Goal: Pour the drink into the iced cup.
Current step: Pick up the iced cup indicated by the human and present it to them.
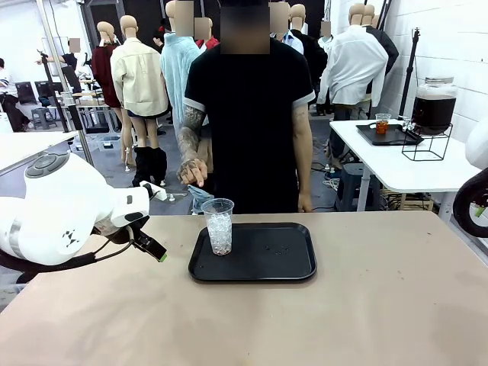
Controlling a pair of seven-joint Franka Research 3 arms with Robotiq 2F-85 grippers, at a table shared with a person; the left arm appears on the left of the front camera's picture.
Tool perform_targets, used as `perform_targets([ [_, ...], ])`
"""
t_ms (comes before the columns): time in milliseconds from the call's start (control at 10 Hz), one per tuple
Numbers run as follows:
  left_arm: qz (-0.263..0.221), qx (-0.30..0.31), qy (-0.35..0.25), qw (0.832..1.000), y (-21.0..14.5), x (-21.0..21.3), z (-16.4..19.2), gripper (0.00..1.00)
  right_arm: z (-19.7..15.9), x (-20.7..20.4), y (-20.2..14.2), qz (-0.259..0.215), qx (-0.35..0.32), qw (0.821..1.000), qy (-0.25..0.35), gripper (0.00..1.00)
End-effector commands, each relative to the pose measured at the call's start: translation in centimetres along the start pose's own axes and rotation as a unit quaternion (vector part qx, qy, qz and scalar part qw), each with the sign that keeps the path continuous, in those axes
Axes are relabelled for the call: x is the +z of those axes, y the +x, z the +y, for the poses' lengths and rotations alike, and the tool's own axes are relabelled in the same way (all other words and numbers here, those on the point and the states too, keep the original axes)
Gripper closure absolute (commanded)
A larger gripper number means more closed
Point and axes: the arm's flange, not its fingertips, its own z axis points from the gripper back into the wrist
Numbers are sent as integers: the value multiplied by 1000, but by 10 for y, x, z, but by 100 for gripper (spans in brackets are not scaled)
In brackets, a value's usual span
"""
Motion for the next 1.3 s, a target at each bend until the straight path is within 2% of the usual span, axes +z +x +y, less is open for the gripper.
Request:
perform_targets([
  [0, -1, 2, 0, 1000, -1, 1, 2, 0, 0, -1, 2, -6, 2, 1000, -2, 0],
  [1000, 0, 0, 0, 1000, 0, 0, 0, 0, 0, -1, 2, -6, 2, 1000, -2, 0],
  [1200, -31, -112, -61, 991, 27, -2, 33, 0, 0, -1, 2, -6, 2, 1000, -2, 0],
])
